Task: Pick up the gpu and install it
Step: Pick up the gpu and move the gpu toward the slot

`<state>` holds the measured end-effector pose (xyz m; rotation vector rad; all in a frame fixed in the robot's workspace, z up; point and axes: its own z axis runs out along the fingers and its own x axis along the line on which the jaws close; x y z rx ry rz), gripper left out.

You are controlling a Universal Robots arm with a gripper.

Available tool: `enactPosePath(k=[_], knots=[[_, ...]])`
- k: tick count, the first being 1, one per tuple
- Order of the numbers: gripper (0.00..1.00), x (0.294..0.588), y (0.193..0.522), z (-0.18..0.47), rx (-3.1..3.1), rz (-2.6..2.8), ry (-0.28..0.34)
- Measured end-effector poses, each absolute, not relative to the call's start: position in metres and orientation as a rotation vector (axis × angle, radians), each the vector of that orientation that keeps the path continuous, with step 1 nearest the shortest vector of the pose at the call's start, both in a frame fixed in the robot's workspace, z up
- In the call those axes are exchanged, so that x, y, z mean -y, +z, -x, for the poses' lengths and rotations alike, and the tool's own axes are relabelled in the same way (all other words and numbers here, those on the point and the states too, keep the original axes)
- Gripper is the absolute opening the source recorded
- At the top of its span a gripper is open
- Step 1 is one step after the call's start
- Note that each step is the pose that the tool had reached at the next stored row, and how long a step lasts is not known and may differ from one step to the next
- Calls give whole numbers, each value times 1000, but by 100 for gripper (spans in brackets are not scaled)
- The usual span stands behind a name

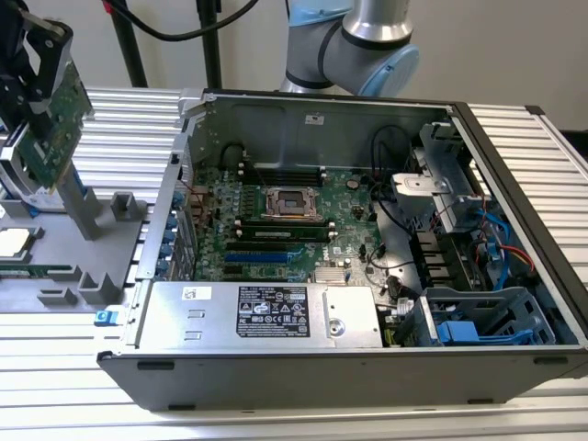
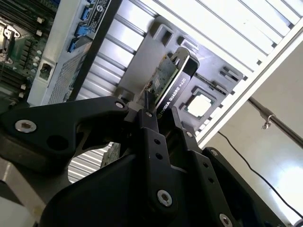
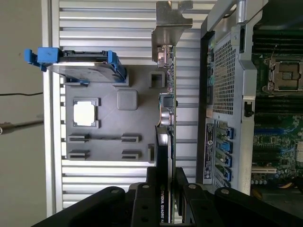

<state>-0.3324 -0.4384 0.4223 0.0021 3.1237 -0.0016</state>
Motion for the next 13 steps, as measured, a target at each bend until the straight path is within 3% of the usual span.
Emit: enactPosePath(k=[13], knots=[[0,438,422,318,-3127,-3,-1]])
